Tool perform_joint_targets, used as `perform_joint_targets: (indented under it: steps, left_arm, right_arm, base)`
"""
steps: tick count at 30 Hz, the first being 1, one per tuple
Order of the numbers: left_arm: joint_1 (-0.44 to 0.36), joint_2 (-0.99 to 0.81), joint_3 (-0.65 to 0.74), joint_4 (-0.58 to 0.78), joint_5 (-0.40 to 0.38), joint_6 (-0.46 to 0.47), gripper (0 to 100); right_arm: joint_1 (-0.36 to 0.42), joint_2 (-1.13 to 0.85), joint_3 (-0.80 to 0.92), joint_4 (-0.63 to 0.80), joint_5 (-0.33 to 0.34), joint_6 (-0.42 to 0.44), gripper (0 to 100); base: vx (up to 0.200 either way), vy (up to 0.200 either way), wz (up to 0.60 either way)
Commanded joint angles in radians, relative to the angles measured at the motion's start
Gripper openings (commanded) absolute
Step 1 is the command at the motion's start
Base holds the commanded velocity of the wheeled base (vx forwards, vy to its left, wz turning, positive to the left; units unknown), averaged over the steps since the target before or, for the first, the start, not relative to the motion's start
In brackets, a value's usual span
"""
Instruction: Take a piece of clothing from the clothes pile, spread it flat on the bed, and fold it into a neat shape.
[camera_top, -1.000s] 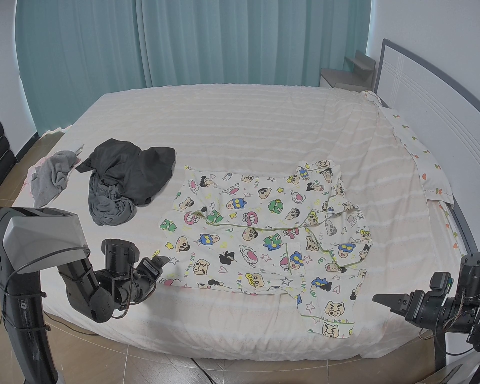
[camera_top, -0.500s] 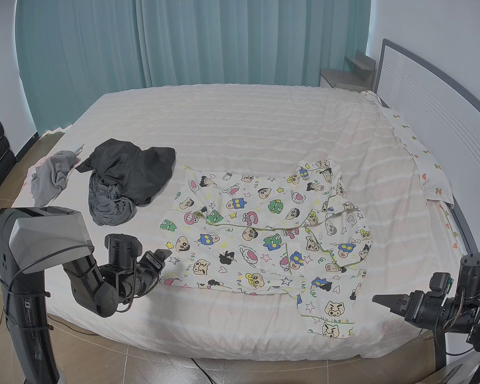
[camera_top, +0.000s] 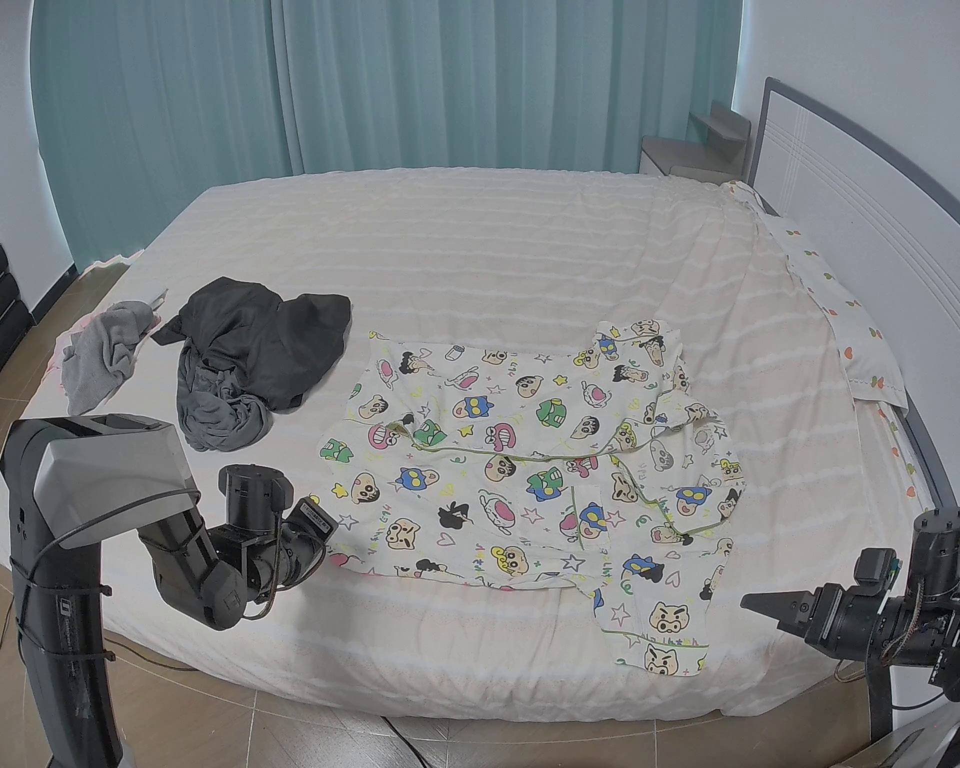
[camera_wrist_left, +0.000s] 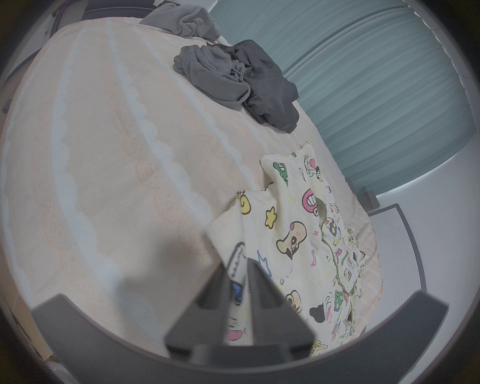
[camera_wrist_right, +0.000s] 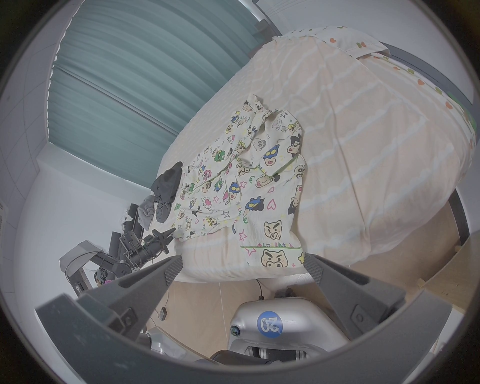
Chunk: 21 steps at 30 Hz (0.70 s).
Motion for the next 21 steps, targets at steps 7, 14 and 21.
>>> perform_joint_targets:
  steps: [7, 14, 21]
  left_arm:
    - [0.007, 0.001, 0.011, -0.007, 0.0, 0.0, 0]
    - [0.032, -0.108, 0.077, -0.007, 0.002, 0.0, 0]
    - [0.073, -0.12, 0.089, -0.007, 0.0, -0.003, 0]
  right_arm:
    - [-0.01, 0.043, -0.002, 0.0, 0.001, 0.0, 100]
    - [-0.063, 0.215, -0.009, -0.085, 0.004, -0.006, 100]
    - [-0.082, 0.604, -0.012, -0.415, -0.008, -0.014, 100]
  base:
    - [0.0, 0.0, 0.0]
    - [0.0, 0.0, 0.0]
    - [0.0, 0.0, 0.0]
